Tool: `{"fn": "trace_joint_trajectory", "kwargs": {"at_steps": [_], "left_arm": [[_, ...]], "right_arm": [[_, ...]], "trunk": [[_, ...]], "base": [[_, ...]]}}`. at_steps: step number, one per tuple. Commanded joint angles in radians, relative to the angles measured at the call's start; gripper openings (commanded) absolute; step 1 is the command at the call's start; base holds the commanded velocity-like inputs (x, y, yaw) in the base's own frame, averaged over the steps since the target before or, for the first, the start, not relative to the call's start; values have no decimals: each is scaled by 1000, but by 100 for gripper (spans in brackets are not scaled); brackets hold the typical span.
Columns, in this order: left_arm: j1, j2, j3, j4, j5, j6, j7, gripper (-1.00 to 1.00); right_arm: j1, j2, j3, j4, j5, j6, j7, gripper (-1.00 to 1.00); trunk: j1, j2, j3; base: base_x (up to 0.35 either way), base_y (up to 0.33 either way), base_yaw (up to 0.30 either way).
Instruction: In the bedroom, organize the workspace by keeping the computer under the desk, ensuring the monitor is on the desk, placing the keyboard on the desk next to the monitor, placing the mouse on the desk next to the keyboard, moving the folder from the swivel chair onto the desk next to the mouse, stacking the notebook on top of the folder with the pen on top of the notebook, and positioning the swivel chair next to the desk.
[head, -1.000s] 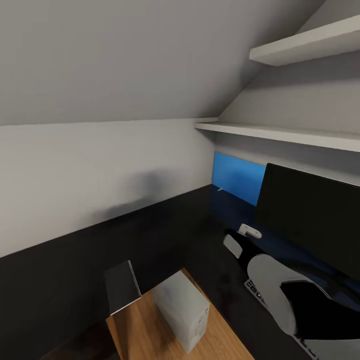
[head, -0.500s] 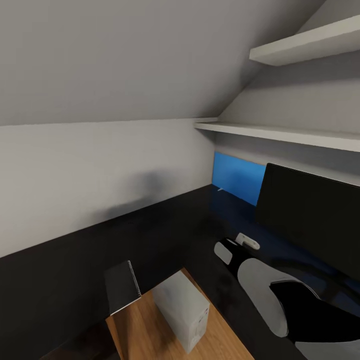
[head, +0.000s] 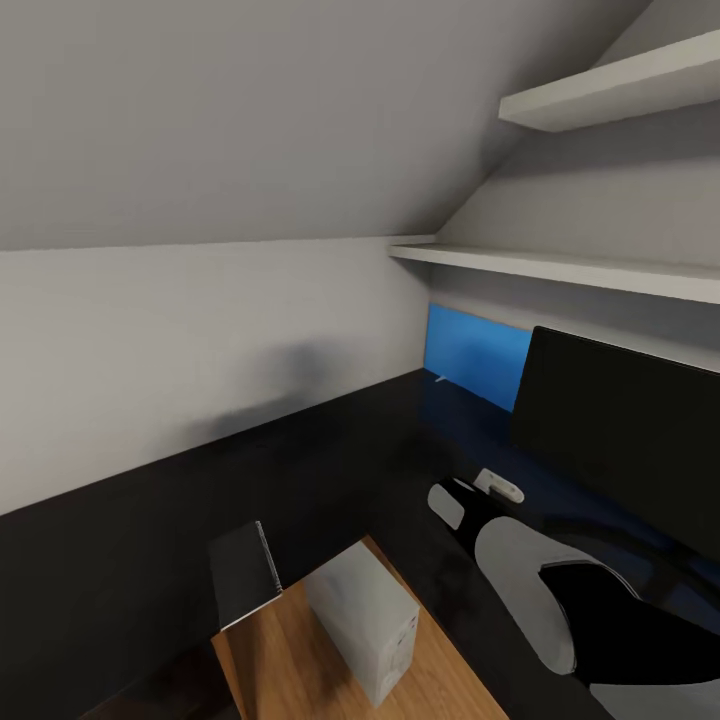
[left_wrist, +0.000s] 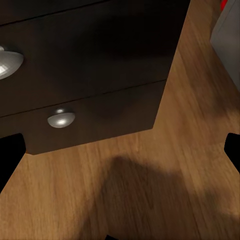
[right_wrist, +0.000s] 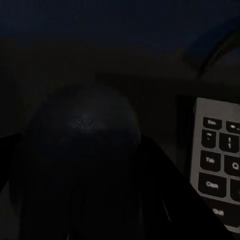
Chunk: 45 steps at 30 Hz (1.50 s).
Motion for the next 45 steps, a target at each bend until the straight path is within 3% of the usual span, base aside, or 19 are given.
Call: {"fn": "trace_joint_trajectory", "kwargs": {"at_steps": [1,13,36,41,42,45], "left_arm": [[-1,0,-1,0,1,-3,4,100],[-1,0,-1,0,1,-3,4,100],[-1,0,-1,0,1,-3,4,100],[-1,0,-1,0,1,-3,4,100],[-1,0,-1,0,1,-3,4,100],[-1,0,-1,0,1,-3,4,100]], "right_arm": [[-1,0,4,0,-13,-14,-1,-100],[0,-1,4,0,-13,-14,1,-100],[0,-3,4,-1,-13,-15,1,-100],[0,-3,4,-1,-13,-15,1,-100],[0,-3,4,-1,-13,-15,1,100],[0,-3,4,-1,-13,-15,1,100]], "trunk": [[0,-1,-1],[0,-1,-1],[88,-162,-73],[88,-162,-73],[88,-162,-73],[88,-162,-73]], "base": [[0,0,0],[0,0,0],[0,0,0],[0,0,0],[0,0,0],[0,0,0]]}}
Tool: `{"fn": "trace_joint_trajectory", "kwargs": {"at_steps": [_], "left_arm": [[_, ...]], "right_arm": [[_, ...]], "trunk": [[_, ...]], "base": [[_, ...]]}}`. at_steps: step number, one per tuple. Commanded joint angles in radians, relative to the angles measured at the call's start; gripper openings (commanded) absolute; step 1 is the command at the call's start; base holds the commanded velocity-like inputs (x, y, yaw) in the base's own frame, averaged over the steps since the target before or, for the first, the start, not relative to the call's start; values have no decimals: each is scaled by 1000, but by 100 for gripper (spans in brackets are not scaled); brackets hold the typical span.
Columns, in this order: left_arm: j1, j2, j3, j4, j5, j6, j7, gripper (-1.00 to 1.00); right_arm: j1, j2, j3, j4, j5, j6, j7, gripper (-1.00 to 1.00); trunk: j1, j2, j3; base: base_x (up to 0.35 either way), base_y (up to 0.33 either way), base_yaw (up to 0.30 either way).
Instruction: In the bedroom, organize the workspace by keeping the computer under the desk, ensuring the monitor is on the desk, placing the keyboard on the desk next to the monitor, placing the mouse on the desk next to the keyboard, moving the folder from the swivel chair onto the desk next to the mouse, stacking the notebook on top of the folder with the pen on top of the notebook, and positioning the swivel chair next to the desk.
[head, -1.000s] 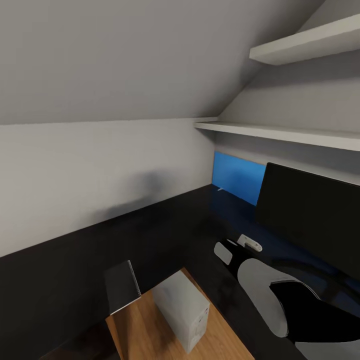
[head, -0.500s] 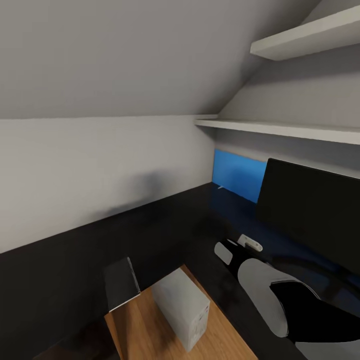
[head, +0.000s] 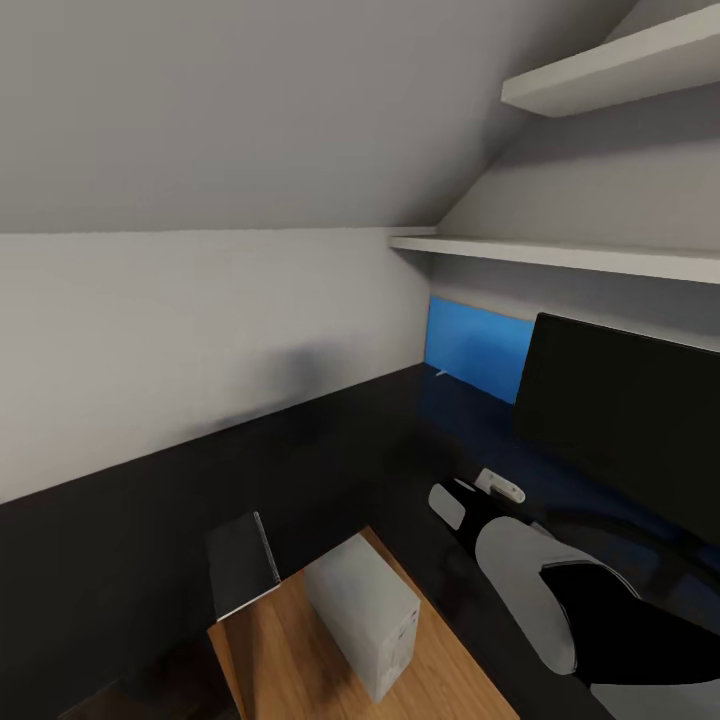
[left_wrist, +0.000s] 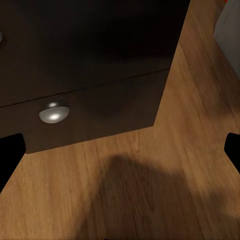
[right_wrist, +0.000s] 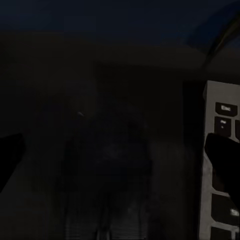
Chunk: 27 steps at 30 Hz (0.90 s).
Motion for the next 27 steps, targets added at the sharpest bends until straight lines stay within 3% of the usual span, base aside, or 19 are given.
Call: {"fn": "trace_joint_trajectory", "kwargs": {"at_steps": [1,27], "left_arm": [[-1,0,-1,0,1,-3,4,100],[-1,1,-1,1,-1,0,4,100]], "right_arm": [[-1,0,3,0,-10,-10,-1,100],[1,6,15,-6,-1,-12,1,100]], "trunk": [[0,-1,-1],[0,-1,-1]], "base": [[0,0,0],[0,0,0]]}}
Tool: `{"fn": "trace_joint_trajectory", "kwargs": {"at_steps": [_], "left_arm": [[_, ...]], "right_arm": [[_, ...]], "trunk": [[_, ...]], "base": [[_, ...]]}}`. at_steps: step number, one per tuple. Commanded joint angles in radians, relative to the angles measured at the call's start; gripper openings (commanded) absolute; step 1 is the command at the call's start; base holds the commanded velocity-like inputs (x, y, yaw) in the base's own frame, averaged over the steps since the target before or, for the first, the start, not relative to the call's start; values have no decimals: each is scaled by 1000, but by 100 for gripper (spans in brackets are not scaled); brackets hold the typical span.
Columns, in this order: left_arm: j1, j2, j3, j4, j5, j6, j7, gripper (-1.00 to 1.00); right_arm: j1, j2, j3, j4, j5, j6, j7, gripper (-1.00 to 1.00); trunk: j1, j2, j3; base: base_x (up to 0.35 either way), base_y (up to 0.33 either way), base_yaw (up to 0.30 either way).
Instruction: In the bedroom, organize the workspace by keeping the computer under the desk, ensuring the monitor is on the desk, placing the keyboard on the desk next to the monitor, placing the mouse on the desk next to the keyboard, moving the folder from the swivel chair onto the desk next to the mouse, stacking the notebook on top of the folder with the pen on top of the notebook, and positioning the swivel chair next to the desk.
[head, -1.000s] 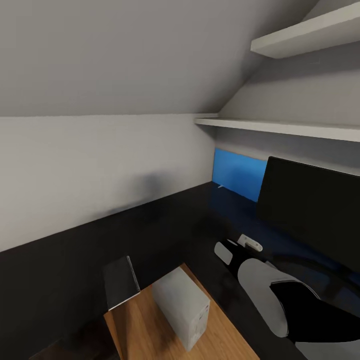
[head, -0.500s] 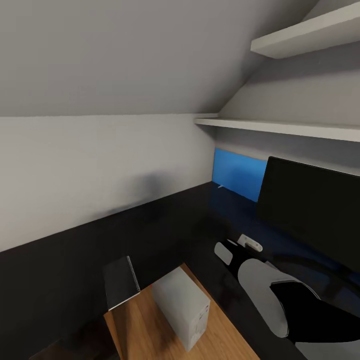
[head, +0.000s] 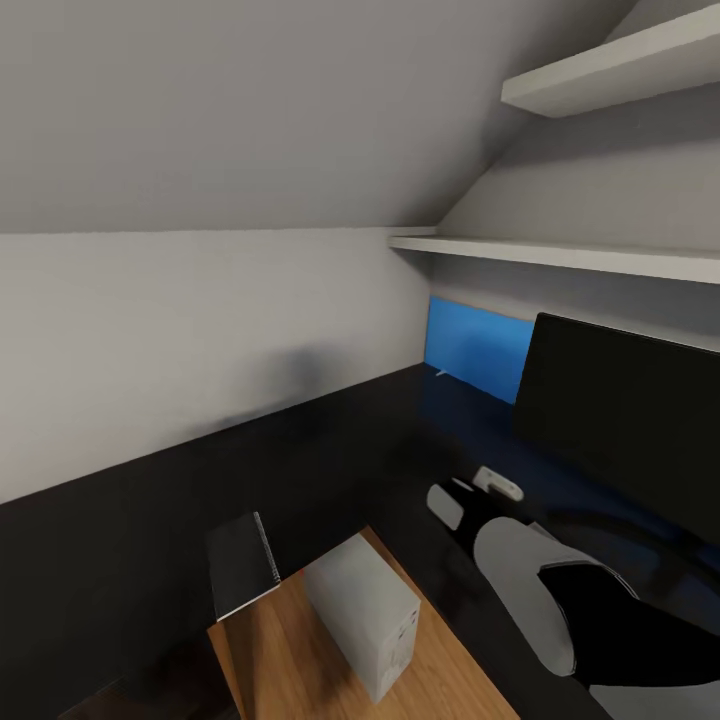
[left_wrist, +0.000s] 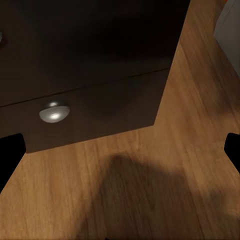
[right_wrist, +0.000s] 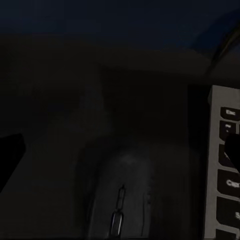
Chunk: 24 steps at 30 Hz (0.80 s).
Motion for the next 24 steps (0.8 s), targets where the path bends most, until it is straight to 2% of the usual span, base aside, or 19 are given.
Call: {"fn": "trace_joint_trajectory", "kwargs": {"at_steps": [1,4,7,11,14,24], "left_arm": [[-1,0,-1,1,1,-2,4,100],[-1,0,-1,1,1,-2,4,100],[-1,0,-1,1,2,-1,4,100],[-1,1,-1,1,2,-1,4,100],[-1,2,-1,1,2,-1,4,100],[-1,3,-1,1,2,-1,4,100]], "right_arm": [[-1,8,7,0,-5,-10,-2,100],[-1,21,11,-1,15,-9,-5,100],[-1,21,15,-1,43,-9,-8,100],[-1,21,19,-1,105,-7,-13,100],[-1,21,20,-1,127,-6,-15,100],[-1,21,22,-1,135,-4,-15,100]], "trunk": [[0,-1,-1],[0,-1,-1],[0,-1,-1],[0,-1,-1],[0,-1,-1],[0,-1,-1]], "base": [[0,0,0],[0,0,0],[0,0,0],[0,0,0],[0,0,0],[0,0,0]]}}
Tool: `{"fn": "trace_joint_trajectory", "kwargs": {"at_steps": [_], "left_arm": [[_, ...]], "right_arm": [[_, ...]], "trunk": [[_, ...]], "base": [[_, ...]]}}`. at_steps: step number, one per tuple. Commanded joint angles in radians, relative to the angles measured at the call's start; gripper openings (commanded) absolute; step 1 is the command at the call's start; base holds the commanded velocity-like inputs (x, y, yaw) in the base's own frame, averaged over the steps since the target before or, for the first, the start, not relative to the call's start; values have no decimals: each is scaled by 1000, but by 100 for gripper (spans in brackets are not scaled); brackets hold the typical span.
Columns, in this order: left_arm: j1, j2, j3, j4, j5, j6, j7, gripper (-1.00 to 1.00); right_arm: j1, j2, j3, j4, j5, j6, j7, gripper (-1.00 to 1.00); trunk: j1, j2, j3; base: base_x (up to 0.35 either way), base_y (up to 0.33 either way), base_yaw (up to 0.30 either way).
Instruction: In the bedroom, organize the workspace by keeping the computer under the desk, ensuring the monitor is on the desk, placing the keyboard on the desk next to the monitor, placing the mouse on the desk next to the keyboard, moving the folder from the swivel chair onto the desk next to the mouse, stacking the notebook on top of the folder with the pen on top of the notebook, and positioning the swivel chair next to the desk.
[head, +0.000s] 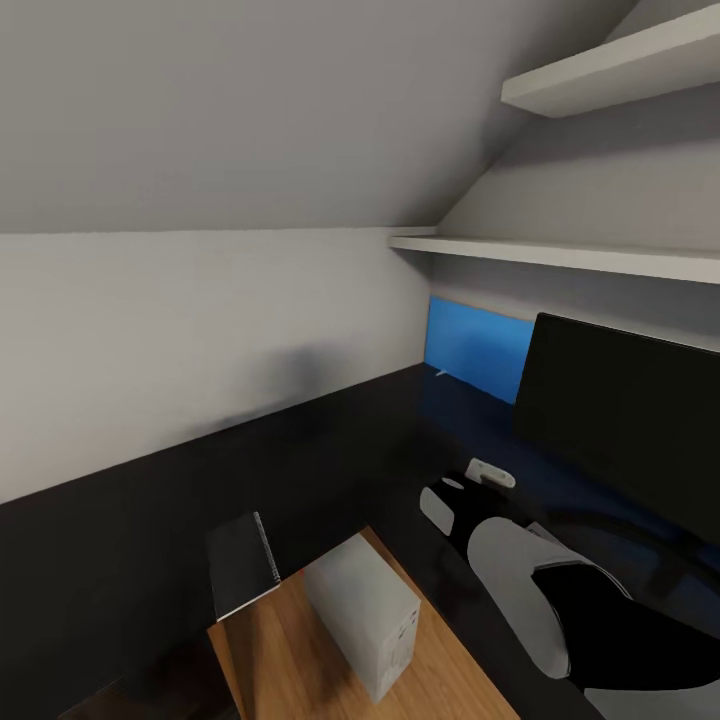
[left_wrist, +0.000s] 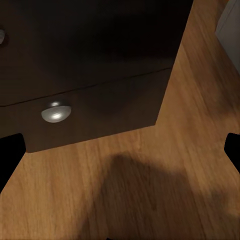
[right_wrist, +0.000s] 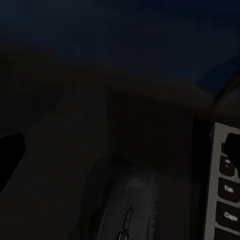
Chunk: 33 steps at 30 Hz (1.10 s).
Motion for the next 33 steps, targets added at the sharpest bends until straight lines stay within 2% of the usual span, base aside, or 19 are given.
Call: {"fn": "trace_joint_trajectory", "kwargs": {"at_steps": [1,9,15,17,21,29,31,33], "left_arm": [[-1,0,-1,0,1,-3,4,100],[-1,0,-1,0,1,-1,4,100],[-1,1,-1,0,2,-1,5,100],[-1,1,-1,0,2,-1,5,100],[-1,2,-1,0,2,-1,5,100],[-1,2,-1,0,2,-1,5,100],[-1,2,-1,0,2,-1,5,100],[-1,2,-1,0,2,-1,5,100]], "right_arm": [[-1,0,6,0,-11,-9,-2,100],[-1,0,7,1,-10,-3,-2,100],[-1,0,7,-1,-10,45,9,100],[-1,0,7,-6,-10,61,31,100],[0,0,7,-13,-10,99,126,100],[0,0,7,-13,-10,99,126,100],[0,0,7,-13,-10,110,155,100],[3,0,6,-55,-9,140,220,100]], "trunk": [[0,-1,-1],[0,-1,-1],[0,-1,-1],[0,-1,-1],[0,-1,-1],[0,-1,-1],[0,-1,-1],[0,-1,-1]], "base": [[0,0,0],[0,0,0],[0,0,0],[0,0,0],[0,0,0],[0,0,0],[0,0,0],[0,0,0]]}}
